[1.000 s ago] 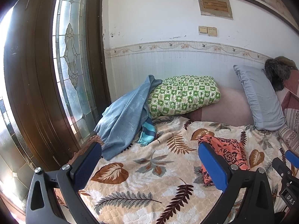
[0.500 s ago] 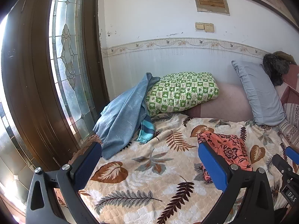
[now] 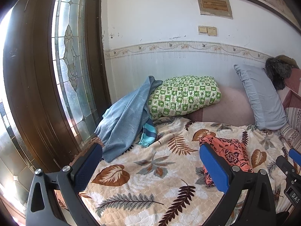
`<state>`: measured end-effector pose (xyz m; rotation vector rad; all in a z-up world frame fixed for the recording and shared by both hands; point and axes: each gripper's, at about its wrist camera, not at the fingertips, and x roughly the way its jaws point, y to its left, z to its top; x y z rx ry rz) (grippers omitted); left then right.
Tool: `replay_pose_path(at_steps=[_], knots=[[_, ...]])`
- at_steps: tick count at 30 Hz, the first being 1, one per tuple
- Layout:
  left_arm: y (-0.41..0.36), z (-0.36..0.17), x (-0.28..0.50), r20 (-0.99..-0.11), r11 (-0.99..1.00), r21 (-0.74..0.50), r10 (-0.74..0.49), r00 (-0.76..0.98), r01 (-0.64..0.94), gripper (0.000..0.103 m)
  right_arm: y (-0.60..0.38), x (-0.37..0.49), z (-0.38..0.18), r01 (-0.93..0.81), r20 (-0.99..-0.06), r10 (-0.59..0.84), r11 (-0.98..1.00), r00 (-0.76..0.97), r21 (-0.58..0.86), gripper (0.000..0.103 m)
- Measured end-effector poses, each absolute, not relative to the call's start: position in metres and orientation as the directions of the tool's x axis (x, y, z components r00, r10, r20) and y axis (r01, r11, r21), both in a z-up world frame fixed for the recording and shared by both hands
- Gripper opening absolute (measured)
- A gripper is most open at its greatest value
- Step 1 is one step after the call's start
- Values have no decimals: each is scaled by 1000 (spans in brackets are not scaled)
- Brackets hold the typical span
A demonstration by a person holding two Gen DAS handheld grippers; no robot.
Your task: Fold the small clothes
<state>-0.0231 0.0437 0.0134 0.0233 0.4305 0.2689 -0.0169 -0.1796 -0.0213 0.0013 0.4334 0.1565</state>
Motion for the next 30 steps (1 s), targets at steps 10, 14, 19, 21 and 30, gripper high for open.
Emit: replay_pose_path(at_steps=[10, 14, 19, 21, 30], knots=[[49, 20, -32, -395, 964, 62, 261, 881, -258, 103, -176, -28, -12, -148, -398, 146, 989, 906, 27, 63], [50, 25, -38, -386, 964, 56, 260, 885, -259, 103, -174, -34, -8, -148, -388, 145, 989, 910, 22, 63], [51, 32, -48, -368, 964, 45, 260, 893, -262, 103, -173, -44, 1, -147, -369, 141, 989, 919, 13, 63], [51, 35, -52, -362, 965, 43, 256, 896, -259, 103, -174, -48, 4, -145, -360, 140, 989, 922, 11, 63], [53, 48, -73, -324, 965, 34, 255, 911, -258, 103, -172, -67, 18, -146, -324, 139, 989, 936, 3, 63]])
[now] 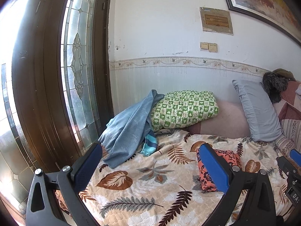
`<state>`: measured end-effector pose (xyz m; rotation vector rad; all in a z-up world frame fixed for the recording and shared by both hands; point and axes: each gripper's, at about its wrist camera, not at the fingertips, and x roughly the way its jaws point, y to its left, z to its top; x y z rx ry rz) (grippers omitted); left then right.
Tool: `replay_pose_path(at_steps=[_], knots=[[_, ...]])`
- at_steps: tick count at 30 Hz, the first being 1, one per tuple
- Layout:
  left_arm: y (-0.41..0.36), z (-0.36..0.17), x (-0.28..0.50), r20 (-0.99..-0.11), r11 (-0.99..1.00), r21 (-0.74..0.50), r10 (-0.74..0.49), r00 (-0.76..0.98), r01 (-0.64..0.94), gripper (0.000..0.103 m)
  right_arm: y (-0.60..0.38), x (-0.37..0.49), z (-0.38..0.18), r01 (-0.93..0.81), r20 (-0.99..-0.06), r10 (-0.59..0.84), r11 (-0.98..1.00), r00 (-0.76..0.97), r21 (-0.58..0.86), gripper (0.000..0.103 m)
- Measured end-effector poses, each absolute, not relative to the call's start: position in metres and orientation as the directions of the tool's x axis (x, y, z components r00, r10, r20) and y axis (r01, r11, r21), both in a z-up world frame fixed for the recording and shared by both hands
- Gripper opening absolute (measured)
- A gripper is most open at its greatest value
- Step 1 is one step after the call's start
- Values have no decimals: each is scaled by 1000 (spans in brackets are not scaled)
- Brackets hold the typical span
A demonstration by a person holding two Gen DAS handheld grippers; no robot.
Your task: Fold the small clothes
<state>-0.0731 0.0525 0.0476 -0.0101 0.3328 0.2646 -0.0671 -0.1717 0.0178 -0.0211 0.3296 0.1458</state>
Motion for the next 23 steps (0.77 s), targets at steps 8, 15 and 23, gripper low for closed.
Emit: replay_pose_path(at_steps=[8, 15, 23], knots=[[58, 53, -79, -310, 964, 19, 259, 915, -266, 103, -167, -73, 22, -154, -312, 144, 988, 939, -7, 63], [59, 47, -69, -328, 964, 15, 256, 909, -266, 103, -167, -63, 14, -161, -333, 151, 987, 931, -4, 63], [55, 36, -45, -344, 971, -26, 216, 914, -239, 103, -176, -38, -5, -161, -368, 156, 987, 917, 17, 63]])
